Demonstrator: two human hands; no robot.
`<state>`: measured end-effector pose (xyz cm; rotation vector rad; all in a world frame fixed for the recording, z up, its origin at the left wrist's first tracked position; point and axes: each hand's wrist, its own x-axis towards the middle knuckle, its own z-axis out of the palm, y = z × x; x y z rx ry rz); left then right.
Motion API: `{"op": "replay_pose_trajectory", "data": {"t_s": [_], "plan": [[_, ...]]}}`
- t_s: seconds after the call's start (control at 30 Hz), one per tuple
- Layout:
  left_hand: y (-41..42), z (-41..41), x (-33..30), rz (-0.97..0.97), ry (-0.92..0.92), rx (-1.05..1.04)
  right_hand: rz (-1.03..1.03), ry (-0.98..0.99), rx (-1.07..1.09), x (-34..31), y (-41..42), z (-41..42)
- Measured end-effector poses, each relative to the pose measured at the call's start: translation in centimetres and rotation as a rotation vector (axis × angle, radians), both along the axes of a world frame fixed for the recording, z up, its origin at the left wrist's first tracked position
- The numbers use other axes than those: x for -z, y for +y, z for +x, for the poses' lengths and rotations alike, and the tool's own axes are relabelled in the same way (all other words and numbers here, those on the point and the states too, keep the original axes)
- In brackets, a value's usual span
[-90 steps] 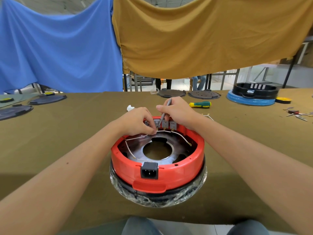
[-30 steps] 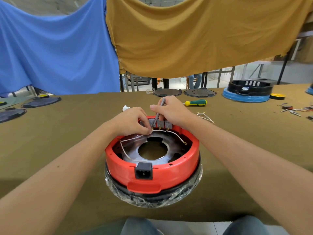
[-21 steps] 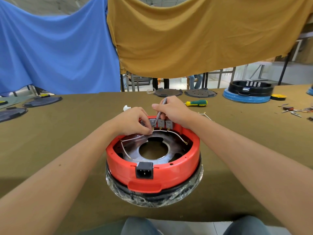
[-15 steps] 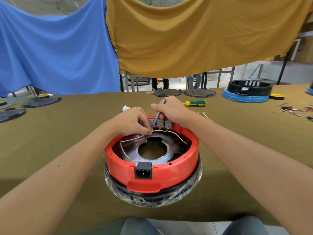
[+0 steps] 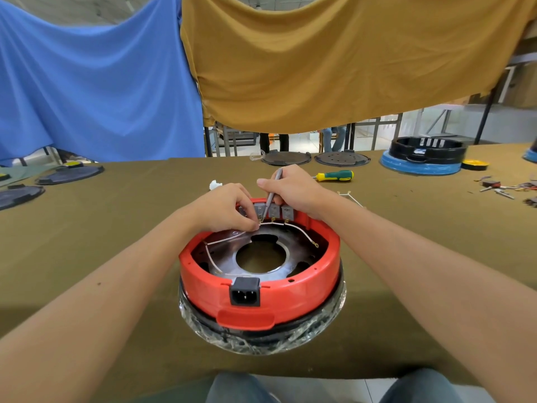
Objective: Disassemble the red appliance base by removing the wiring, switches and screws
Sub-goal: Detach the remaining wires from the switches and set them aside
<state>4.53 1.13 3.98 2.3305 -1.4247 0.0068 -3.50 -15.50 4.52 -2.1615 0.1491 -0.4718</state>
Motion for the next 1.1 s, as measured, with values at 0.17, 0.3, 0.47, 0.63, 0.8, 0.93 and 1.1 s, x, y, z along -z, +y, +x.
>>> {"op": "replay_pose_trajectory", "data": {"t_s": [0.17,0.3,0.47,0.63,0.8,0.93,1.1], "plan": [[0.0,-0.1,0.0,-0.084,0.002,-0.034,-0.018,-0.054,0.048,0.2,0.1,0.0],[0.5,-0.1,0.1,-0.217,0.132,-0.058,0.032,-0.106,0.096,0.3,0.0,0.0],[0.5,-0.3,0.0,-0.152,0.120,-0.033,0.079,-0.116,0.107,0.2,0.1,-0.2],[1.0,-0.8,-2.2,0.128,0.128,-0.069,0.110,-0.047,-0.023,-1.3,-0.2,-1.1],[1.2,-1.4,-3.5,0.340,0.023,-0.160,0.048,-0.117,-0.025,-0.9,0.8,-2.1],[0.7,-2.5,-1.7,0.160,-0.028,-0.060,-0.018,-0.147,0.004,-0.3,1.2,-2.4],[0.9,-3.1,0.0,0.020,-0.149,0.009,-0.068,-0.167,0.040,-0.4,1.4,-2.7]]}}
